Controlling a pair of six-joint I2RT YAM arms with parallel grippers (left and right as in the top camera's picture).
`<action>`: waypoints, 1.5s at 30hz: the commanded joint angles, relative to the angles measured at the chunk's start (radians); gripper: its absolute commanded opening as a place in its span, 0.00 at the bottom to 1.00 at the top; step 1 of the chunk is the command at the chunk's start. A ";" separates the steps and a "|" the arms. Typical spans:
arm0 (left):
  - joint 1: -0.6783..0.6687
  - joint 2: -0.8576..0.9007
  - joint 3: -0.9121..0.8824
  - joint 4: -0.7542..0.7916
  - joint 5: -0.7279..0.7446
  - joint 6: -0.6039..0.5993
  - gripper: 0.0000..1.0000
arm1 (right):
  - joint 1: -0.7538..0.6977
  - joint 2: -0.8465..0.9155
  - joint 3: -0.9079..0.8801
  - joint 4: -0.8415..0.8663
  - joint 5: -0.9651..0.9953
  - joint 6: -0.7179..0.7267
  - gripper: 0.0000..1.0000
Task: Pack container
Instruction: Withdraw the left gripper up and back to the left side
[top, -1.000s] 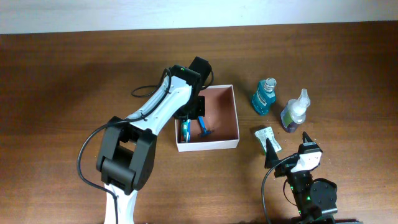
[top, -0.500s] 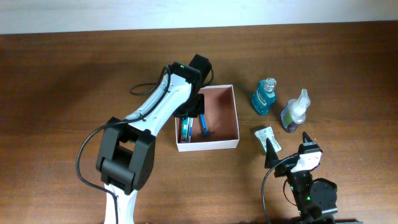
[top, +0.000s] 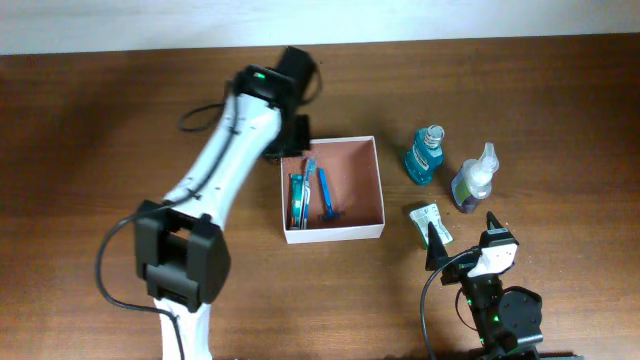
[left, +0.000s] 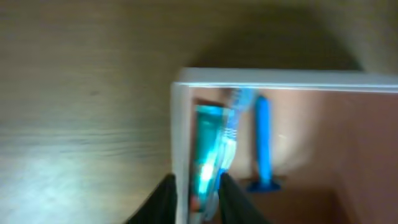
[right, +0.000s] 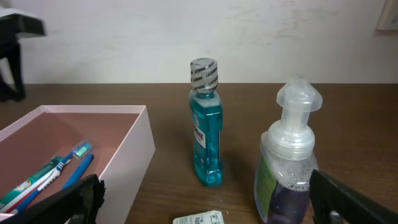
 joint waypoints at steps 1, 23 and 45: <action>0.106 -0.028 0.014 -0.029 -0.035 0.003 0.31 | 0.006 -0.004 -0.005 -0.006 0.008 0.011 0.98; 0.358 -0.028 0.013 -0.097 -0.064 0.002 0.99 | 0.006 -0.004 -0.005 -0.006 0.008 0.011 0.98; 0.358 -0.028 0.013 -0.097 -0.064 0.002 0.99 | 0.006 -0.004 -0.005 0.010 -0.066 0.012 0.98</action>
